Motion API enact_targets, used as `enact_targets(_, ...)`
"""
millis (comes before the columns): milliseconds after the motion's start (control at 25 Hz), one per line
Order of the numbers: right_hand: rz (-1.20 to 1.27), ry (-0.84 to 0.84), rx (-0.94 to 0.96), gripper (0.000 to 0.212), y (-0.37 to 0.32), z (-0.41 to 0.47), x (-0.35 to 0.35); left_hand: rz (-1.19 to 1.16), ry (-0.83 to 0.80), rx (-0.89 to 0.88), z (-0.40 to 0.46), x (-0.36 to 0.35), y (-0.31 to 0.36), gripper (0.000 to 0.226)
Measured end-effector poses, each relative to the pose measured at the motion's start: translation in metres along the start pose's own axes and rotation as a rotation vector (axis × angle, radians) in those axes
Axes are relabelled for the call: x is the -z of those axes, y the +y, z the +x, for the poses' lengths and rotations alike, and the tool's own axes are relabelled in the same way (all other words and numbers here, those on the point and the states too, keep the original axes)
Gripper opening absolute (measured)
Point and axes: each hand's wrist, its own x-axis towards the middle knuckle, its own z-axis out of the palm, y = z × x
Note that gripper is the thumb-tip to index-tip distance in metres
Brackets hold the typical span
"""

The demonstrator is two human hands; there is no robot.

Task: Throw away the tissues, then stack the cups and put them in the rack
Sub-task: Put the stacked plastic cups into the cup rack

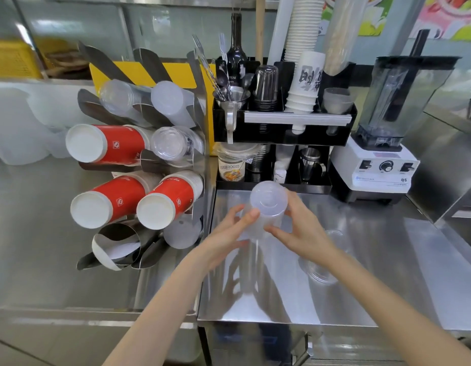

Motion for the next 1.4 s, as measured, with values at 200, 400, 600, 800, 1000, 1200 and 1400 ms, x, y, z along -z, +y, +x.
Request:
enact_targets(200,-0.028,0.107,0.162,0.070,-0.041,0.022,0.026,0.037,0.038,-0.203,-0.019,0.003,0.055,0.127)
enact_targets(400,-0.023,0.182,0.305,0.068,-0.083,0.049,0.039,0.056,0.106,-0.385,-0.035,0.020,0.098,0.116)
enact_targets(600,0.003,0.188,0.433,0.068,-0.119,0.076,0.034,0.101,0.191,-0.479,-0.051,0.050,0.125,0.130)
enact_targets(800,0.020,0.176,0.502,0.070,-0.151,0.109,0.025,0.124,0.264,-0.508,-0.059,0.085,0.149,0.133)
enact_targets(1000,0.039,0.172,0.529,0.069,-0.168,0.148,0.015,0.129,0.309,-0.498,-0.053,0.113,0.174,0.134)
enact_targets(1200,0.018,0.139,0.518,0.070,-0.175,0.182,0.008,0.091,0.290,-0.454,-0.044,0.133,0.187,0.133)
enact_targets(1400,-0.011,0.104,0.485,0.072,-0.169,0.198,0.003,0.060,0.252,-0.399,-0.032,0.142,0.188,0.111)
